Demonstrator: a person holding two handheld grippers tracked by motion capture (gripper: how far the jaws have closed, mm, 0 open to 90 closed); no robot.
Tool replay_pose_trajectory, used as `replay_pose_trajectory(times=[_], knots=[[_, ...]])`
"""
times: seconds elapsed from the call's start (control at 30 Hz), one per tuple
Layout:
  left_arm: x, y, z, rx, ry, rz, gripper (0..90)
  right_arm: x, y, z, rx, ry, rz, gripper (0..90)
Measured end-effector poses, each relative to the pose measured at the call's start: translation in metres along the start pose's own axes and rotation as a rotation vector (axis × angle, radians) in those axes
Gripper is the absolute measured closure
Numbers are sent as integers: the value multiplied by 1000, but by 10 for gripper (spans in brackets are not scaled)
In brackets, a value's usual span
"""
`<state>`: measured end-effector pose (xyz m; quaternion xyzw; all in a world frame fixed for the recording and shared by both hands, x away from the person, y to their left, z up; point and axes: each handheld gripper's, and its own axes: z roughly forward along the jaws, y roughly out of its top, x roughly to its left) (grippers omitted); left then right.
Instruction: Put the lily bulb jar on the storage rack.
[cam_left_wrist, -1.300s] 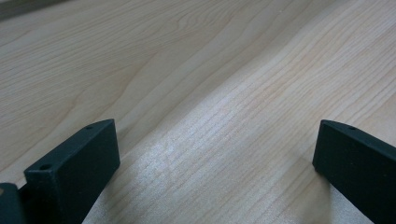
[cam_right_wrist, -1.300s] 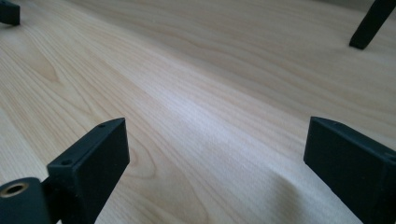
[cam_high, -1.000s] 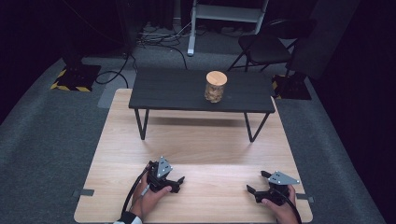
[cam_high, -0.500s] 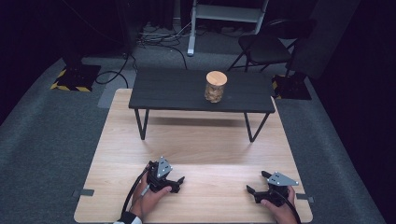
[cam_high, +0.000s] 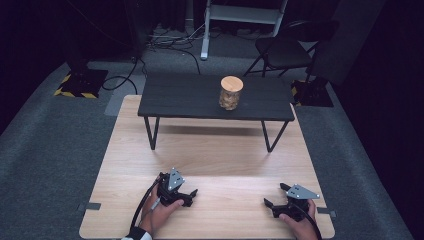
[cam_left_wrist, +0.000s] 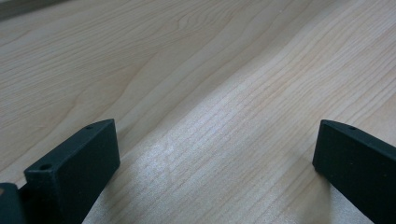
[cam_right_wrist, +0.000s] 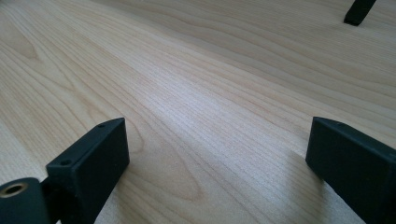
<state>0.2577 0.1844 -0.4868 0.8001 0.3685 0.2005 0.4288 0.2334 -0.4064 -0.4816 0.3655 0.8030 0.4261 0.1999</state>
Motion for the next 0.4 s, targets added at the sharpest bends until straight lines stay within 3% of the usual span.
replay_pose_trajectory(times=[0.4], knots=[[0,0,0,0,0,0,5,1,0,0,2,-9,5,54]])
